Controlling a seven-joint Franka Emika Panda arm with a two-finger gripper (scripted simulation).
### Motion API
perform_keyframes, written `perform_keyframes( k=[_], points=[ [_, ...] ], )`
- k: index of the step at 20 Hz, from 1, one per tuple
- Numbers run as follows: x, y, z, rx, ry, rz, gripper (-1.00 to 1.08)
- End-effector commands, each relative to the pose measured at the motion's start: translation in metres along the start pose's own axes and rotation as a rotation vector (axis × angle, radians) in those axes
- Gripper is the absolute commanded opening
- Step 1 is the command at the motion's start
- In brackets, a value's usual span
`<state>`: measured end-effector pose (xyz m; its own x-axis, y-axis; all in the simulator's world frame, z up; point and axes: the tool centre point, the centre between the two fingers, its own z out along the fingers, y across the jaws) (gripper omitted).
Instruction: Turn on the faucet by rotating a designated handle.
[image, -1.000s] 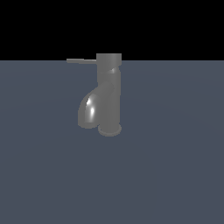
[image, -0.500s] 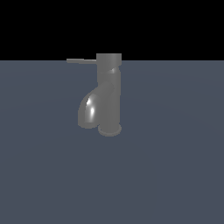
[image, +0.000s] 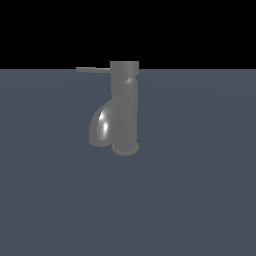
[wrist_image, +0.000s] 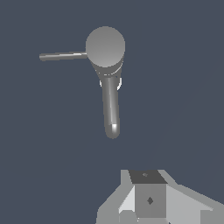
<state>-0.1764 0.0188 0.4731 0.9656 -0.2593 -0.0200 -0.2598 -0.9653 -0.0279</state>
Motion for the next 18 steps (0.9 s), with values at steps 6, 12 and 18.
perform_keyframes(
  k=[6,12,18],
  points=[
    [0.030,-0.017,0.009,0.007,-0.003,0.175,-1.00],
    [0.054,-0.031,0.019,0.009,-0.005,0.315,-1.00],
    [0.077,-0.046,0.032,0.011,-0.006,0.456,-1.00]
  ],
)
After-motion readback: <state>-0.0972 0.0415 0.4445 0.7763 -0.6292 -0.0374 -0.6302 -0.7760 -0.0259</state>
